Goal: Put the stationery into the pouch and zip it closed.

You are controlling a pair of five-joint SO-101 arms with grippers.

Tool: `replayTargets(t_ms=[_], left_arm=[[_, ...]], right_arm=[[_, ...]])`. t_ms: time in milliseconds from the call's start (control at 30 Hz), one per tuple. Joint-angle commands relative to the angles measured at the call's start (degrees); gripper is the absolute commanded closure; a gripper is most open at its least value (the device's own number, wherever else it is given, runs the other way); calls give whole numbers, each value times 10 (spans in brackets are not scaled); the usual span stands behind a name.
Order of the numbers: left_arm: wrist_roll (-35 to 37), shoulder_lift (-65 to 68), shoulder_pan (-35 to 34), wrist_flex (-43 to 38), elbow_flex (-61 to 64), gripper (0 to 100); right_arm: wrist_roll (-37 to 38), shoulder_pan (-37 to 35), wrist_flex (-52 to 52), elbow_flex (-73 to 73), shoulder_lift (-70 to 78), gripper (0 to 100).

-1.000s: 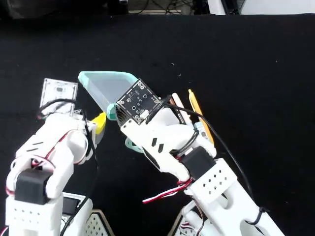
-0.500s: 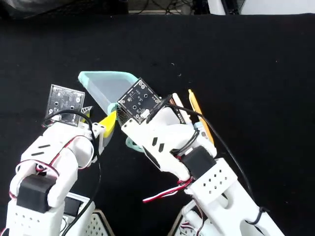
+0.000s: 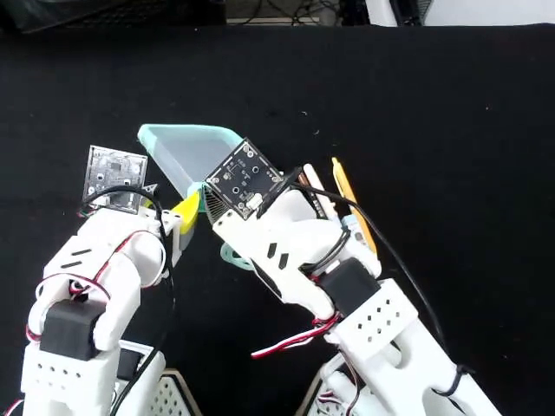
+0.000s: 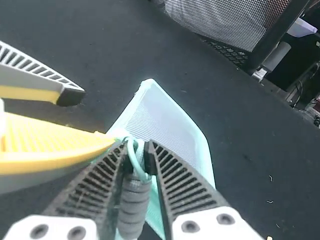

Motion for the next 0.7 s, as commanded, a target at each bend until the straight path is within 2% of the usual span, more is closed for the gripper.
replayTargets(t_ms=[0,267,433,500,600,667], left_arm=[[0,7,-8,-13,-1,790],[-1,103,-11,-29,-9,790],[-1,106,-12,-24,-22,795],[-1,106,-12,-24,-22,835],[3,106,-12,-28,-22,964],[4,106,-12,-28,-22,962]], right_arm=[[-3,5,3,-7,-8,986],[-3,5,3,-5,-8,986],[-3,5,3,-5,-8,986],[-3,5,4,-4,-8,986],[-3,5,4,0,-8,986],[2,7,4,7,-8,986]])
